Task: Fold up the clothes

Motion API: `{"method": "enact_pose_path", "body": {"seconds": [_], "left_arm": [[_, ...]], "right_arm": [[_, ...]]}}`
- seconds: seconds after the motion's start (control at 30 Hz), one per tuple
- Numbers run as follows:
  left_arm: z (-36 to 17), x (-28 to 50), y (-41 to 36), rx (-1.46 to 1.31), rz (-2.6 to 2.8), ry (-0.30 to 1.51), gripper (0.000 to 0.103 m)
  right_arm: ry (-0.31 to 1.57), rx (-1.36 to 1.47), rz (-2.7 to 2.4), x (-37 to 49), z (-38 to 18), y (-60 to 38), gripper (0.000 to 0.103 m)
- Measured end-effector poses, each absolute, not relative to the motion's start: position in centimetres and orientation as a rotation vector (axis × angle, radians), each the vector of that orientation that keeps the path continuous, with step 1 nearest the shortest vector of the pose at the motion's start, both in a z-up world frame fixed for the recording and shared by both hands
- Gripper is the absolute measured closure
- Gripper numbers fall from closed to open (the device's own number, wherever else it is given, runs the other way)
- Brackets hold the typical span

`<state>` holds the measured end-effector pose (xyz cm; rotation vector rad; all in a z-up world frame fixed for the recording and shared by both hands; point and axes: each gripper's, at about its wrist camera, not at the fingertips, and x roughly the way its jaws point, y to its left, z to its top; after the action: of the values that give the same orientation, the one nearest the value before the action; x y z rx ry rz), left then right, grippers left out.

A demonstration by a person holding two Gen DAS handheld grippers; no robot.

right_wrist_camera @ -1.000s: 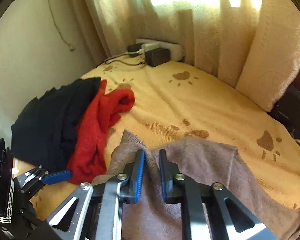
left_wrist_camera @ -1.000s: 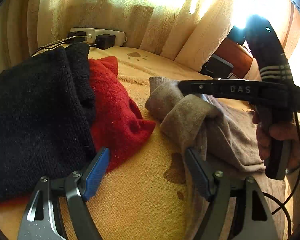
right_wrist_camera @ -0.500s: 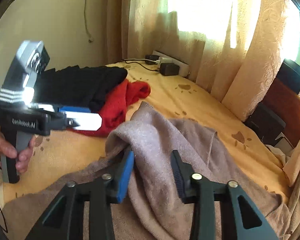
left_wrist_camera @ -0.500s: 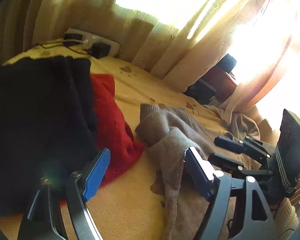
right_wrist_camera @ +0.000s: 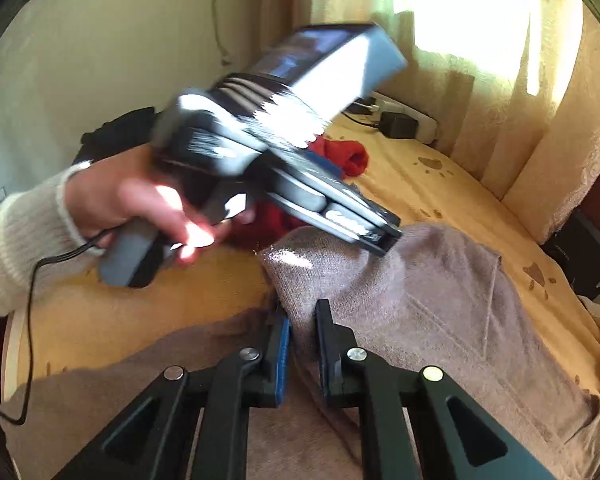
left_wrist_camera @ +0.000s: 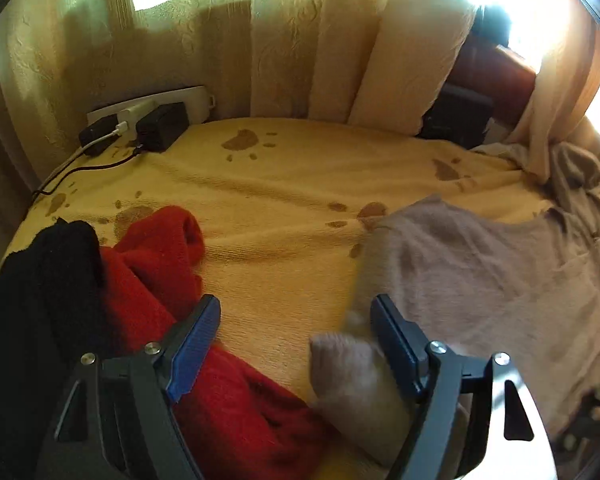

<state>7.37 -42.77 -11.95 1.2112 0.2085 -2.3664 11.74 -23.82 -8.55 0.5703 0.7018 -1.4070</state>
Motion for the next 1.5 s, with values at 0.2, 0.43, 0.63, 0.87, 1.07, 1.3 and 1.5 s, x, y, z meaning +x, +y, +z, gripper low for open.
{"method": "enact_pose_path", "body": {"seconds": [0.2,0.43,0.63,0.87,1.07,1.3,1.5], "left_arm": [[-12.6,7.6,-42.5,1.195,-2.345,0.099,0.022],[-10.1,9.3,-40.2,1.134,-2.423,0.121,0.022],[-11.5,7.2,-35.7,1.253,-2.503,-0.021,0.02],[-12.7,5.6,-34.3,1.314,-2.551,-0.039,0.007],[-12.6,6.0,-37.2,1.273,-2.526,0.109,0.004],[-8.8,10.9,-33.1,1.177,-2.643,0.021,0.004],[-12.4,10.0,-33.5,1.27,-2.554,0.001,0.0]], "right_arm": [[0.653,0.65,-1.368,11.1,-10.2,-23.0,0.087],[0.528,0.719,-1.683,4.5,-7.2,-14.9,0.087],[0.555,0.959,-2.044,-5.1,-9.7,-9.3,0.087],[0.553,0.968,-2.21,-8.5,-11.1,-4.3,0.075],[0.492,0.982,-2.211,-8.8,-11.1,-4.1,0.07],[0.307,0.951,-2.215,-6.0,-8.6,-2.2,0.035],[0.428,1.055,-2.168,-5.2,-10.5,-2.4,0.03]]}}
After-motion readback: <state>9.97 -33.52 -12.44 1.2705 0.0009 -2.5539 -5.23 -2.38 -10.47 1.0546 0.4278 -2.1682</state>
